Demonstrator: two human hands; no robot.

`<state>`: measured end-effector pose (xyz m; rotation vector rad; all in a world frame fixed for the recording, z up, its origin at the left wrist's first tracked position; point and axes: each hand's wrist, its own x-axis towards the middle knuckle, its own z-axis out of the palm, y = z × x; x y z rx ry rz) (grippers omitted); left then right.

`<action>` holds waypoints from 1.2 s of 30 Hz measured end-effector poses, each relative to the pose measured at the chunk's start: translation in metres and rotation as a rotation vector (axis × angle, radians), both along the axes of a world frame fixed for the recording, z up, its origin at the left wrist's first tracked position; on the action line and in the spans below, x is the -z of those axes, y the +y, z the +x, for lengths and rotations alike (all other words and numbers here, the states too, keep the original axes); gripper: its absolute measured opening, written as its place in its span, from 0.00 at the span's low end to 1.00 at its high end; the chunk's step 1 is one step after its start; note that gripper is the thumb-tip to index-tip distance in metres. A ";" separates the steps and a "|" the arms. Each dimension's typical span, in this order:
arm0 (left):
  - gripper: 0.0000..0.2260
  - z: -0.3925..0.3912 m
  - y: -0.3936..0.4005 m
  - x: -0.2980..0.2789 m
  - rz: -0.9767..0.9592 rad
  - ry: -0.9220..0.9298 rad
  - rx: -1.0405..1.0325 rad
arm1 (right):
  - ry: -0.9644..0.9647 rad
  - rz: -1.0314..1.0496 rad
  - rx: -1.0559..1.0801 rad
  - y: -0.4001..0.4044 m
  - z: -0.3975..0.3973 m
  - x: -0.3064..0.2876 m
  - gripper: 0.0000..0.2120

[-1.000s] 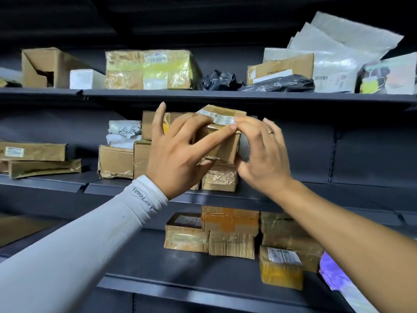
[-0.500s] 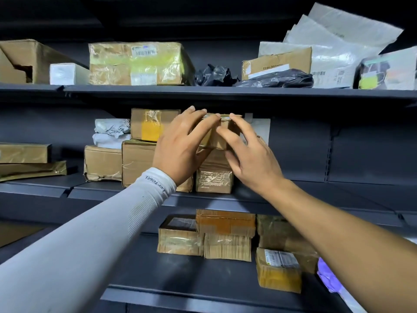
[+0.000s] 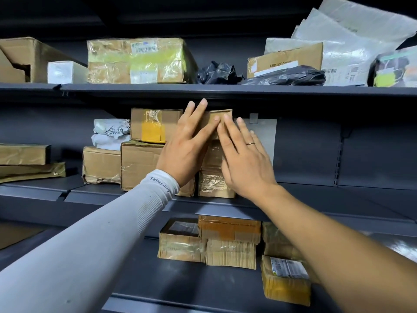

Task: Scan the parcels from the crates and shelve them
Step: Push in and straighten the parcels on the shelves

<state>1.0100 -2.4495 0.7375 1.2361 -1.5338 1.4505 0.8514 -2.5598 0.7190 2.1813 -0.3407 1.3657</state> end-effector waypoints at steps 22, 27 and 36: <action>0.26 0.027 -0.026 -0.008 0.081 0.008 -0.075 | -0.117 -0.034 -0.099 -0.027 0.040 -0.002 0.34; 0.27 0.032 -0.023 -0.010 0.047 -0.100 -0.070 | -0.128 -0.104 -0.095 -0.030 0.034 0.003 0.34; 0.24 0.040 -0.027 -0.007 0.082 -0.035 -0.057 | 0.046 -0.008 -0.018 -0.031 0.030 0.000 0.36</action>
